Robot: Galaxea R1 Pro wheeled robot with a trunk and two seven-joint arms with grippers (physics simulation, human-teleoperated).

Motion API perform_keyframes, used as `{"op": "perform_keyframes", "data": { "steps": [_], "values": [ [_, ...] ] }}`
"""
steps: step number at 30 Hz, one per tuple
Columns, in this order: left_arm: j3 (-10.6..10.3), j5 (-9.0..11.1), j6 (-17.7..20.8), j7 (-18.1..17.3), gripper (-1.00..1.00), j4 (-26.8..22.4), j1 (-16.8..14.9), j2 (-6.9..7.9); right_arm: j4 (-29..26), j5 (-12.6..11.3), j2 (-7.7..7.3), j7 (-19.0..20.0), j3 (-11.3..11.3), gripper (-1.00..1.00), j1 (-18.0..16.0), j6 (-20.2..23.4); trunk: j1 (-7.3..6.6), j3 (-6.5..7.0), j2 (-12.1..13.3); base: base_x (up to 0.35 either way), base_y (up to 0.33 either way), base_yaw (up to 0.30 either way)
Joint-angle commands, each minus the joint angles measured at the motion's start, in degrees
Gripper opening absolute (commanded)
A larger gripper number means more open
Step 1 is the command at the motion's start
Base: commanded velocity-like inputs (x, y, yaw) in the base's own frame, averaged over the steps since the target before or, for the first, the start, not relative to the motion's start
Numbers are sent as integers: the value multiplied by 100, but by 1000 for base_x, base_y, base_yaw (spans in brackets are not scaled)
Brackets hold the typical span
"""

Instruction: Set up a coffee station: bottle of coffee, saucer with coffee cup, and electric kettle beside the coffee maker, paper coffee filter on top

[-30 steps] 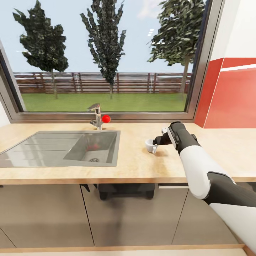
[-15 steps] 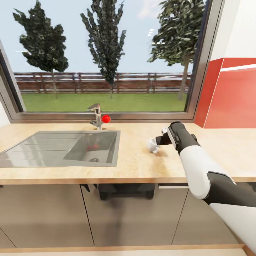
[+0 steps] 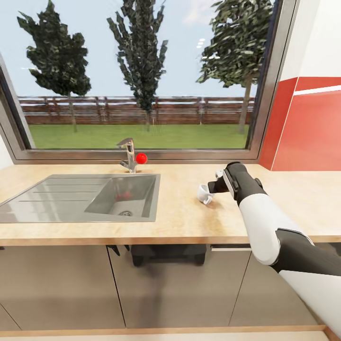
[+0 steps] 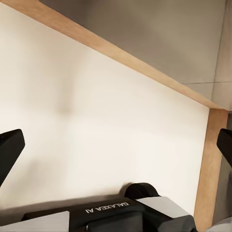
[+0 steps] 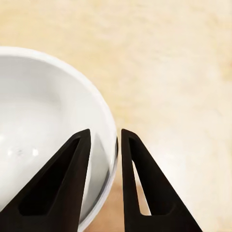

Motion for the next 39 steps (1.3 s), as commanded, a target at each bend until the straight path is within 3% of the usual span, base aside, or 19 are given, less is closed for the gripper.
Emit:
{"op": "perform_keyframes", "data": {
  "steps": [1, 17, 22, 27, 30, 39],
  "values": [
    [-35, 61, 57, -18, 100, -3, -3, 3, -2, -46, 10, 46, -52, -100, 0, 30, 0, -8, -2, 0, 0, 0],
    [-31, 59, 57, -45, 100, -2, -3, 3, -458, -34, 84, 49, -14, -100, -101, 92, 0, -8, -2, 0, 0, 0],
    [-32, 59, 57, -55, 100, -7, -3, 3, -503, -19, 165, 47, -5, -100, -311, 99, 0, -8, -2, 0, 0, 0],
    [-32, 58, 57, -57, 100, -10, -3, 4, -516, -16, 264, -253, 33, -100, -456, 100, 0, -8, -2, 0, 0, 0],
    [-30, 58, 57, -58, 100, -8, -3, 3, -526, -38, 408, -799, 56, -100, -599, 100, 0, -8, -2, 0, 0, 0],
    [-28, 58, 57, -58, 100, -9, -3, 3, -522, -62, 473, -1033, 87, -100, -697, 100, 0, -8, -2, 0, 0, 0]
  ]
}}
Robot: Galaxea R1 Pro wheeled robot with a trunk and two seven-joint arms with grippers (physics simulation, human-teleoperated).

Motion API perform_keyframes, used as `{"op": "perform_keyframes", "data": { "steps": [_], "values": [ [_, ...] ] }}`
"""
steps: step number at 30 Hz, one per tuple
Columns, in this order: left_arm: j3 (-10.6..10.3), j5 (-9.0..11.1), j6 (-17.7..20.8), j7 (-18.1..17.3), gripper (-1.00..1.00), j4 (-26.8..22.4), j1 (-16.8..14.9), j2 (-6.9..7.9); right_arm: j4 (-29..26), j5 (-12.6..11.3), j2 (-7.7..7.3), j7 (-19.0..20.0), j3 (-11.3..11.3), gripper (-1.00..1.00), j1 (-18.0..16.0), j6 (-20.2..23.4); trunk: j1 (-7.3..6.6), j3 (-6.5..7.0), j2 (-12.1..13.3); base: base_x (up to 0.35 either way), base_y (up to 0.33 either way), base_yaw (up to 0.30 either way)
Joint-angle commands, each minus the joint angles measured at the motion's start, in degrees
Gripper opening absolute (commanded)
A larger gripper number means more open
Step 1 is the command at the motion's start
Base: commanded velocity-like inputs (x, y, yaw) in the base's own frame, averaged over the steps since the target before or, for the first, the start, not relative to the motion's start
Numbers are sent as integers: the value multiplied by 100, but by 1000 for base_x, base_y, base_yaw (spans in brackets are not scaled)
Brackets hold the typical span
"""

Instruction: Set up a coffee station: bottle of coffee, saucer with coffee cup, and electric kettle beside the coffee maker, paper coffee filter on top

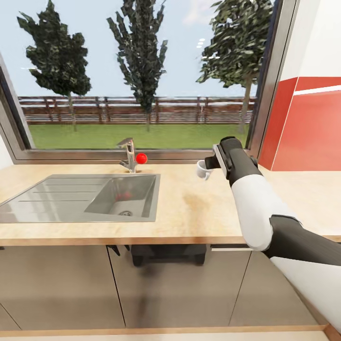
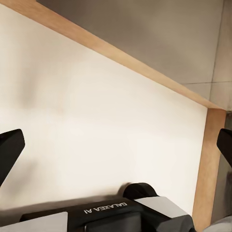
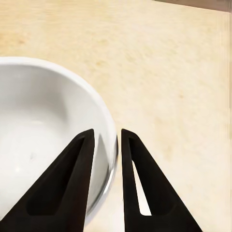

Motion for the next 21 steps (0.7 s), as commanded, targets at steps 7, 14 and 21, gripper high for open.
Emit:
{"op": "perform_keyframes", "data": {
  "steps": [7, 14, 21],
  "values": [
    [-36, 64, 57, -15, 100, -4, -2, 10, 16, 31, 8, 43, -29, -100, 20, 13, -1, -6, -3, 0, 0, 85],
    [-36, 62, 57, -15, 100, -3, -2, 11, 28, -100, 8, 72, -29, -100, 45, 19, -1, -6, -3, -52, 176, 257],
    [-36, 62, 57, -9, 100, -4, -2, 12, -191, -329, 8, 491, -16, -100, 63, 19, -1, -6, -3, -136, 272, 271]
  ]
}}
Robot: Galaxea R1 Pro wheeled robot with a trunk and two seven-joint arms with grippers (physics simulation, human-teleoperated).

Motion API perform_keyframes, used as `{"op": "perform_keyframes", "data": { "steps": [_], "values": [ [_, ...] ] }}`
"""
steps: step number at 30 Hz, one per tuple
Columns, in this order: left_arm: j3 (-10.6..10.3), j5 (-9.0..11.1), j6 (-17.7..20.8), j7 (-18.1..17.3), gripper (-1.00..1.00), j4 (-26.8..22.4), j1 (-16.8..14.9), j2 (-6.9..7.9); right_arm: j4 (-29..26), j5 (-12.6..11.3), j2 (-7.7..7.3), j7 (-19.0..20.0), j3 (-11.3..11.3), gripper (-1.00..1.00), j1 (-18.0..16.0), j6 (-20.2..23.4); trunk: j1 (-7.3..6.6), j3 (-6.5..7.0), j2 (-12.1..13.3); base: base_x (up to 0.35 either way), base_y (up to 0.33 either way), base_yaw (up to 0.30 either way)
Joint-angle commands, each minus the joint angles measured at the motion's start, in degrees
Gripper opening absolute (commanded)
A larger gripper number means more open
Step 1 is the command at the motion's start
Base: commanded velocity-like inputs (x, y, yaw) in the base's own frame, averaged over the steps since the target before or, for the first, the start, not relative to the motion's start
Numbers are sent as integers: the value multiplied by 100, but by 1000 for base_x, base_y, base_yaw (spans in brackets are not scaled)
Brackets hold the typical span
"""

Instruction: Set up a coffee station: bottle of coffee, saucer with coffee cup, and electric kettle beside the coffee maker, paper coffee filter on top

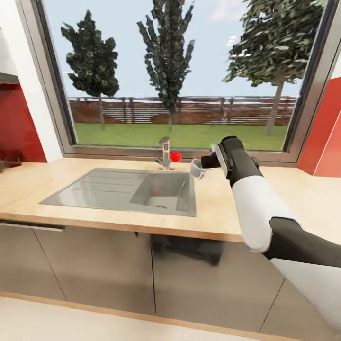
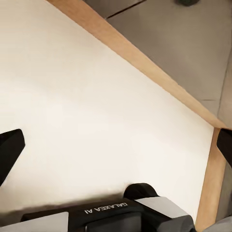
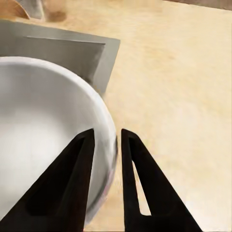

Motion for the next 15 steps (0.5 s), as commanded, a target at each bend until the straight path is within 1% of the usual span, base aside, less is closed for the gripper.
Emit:
{"op": "perform_keyframes", "data": {
  "steps": [1, 2, 3, 4, 5, 6, 8, 9, 11, 12, 14, 15],
  "values": [
    [-37, 62, 58, -12, 100, -3, -3, 2, -138, 61, 8, 192, -18, -100, -1, 19, -2, -7, -3, -150, 255, 274],
    [-37, 61, 58, -12, 100, -4, -3, 2, -301, 52, 8, 333, 26, -100, 16, 23, -2, -7, -3, -151, 249, 274],
    [-37, 59, 58, -12, 100, -4, -3, 2, -697, 43, 8, 603, 200, -100, 127, 35, -2, -7, -3, -152, 235, 274],
    [-37, 59, 58, -12, 100, -4, -3, 2, -900, 43, 8, 715, 325, -100, 206, 46, -2, -7, -3, -151, 226, 274],
    [-37, 59, 58, -11, 100, -5, -3, 2, -1089, 43, 8, 805, 467, -100, 287, 56, -2, -7, -3, -149, 217, 274],
    [-37, 60, 58, -11, 100, -2, -3, 2, -1391, 41, 8, 935, 747, -100, 431, 72, -2, -7, -3, -141, 205, 274],
    [-37, 59, 58, -11, 100, -4, -3, 2, -1592, 28, 8, 1020, 947, -100, 531, 81, -2, -7, -3, -134, 205, 274],
    [-37, 60, 58, -11, 100, -4, -3, 2, -1722, -27, 8, 1075, 1075, -100, 596, 88, -2, -7, -3, -125, 225, 273],
    [-37, 59, 58, -11, 100, -5, -3, 2, -1809, -132, 8, 1110, 1158, -100, 637, 92, -2, -7, -3, -121, 245, 237],
    [-37, 58, 58, -11, 100, -6, -3, 2, -1890, -258, 8, 1132, 1215, -100, 663, 92, -2, -7, -3, -116, 267, 141],
    [-37, 58, 58, -11, 100, -6, -3, 2, -1974, -357, 8, 1145, 1253, -100, 680, 92, -2, -7, -3, -114, 275, 102],
    [-37, 59, 59, -11, 100, -5, -3, 2, -2106, -490, 8, 1158, 1302, -100, 702, 90, -2, -7, -3, -107, 292, 142]
  ]
}}
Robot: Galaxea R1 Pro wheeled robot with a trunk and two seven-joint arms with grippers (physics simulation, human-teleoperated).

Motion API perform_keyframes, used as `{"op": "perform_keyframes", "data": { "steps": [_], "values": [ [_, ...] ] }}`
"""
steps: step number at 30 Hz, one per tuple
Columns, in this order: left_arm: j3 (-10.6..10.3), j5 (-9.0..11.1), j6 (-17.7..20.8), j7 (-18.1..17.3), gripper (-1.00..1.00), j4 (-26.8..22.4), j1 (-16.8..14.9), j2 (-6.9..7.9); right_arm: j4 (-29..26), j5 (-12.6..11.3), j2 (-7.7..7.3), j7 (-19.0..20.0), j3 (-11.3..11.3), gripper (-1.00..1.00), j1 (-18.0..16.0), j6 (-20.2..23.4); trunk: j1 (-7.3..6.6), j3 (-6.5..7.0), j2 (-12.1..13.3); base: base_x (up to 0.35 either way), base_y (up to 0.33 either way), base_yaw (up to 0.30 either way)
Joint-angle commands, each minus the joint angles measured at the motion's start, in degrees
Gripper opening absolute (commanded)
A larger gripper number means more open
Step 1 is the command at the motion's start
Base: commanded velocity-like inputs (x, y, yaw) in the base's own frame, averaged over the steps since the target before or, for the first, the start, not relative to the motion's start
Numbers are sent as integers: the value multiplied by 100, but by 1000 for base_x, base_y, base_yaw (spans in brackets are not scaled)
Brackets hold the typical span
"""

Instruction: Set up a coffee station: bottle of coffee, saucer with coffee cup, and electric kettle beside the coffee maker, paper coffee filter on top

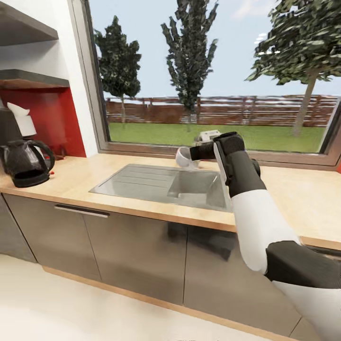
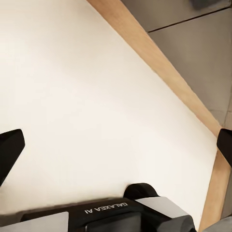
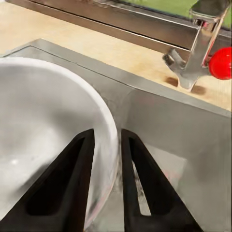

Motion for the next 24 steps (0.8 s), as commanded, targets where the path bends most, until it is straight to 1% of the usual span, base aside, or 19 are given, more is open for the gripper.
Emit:
{"op": "perform_keyframes", "data": {
  "steps": [1, 5, 10, 24],
  "values": [
    [-36, 60, 59, -13, 100, -5, -2, 2, -18, 76, 2, 50, 3, -100, -3, 16, -1, -7, -3, -98, 289, 168],
    [-36, 61, 57, -13, 100, -7, -2, 2, -44, 48, 2, 59, 14, -100, 7, 16, -1, -7, -3, -52, 172, 220],
    [-36, 60, 57, -13, 100, -3, -2, 2, -54, 31, 2, 63, 25, -100, 109, 17, -1, -7, -3, -8, 119, 264],
    [-36, 61, 60, -15, 100, -6, -2, 10, -51, 21, 2, 70, 26, -100, 189, 11, -1, -7, -3, 0, 298, 272]
  ]
}}
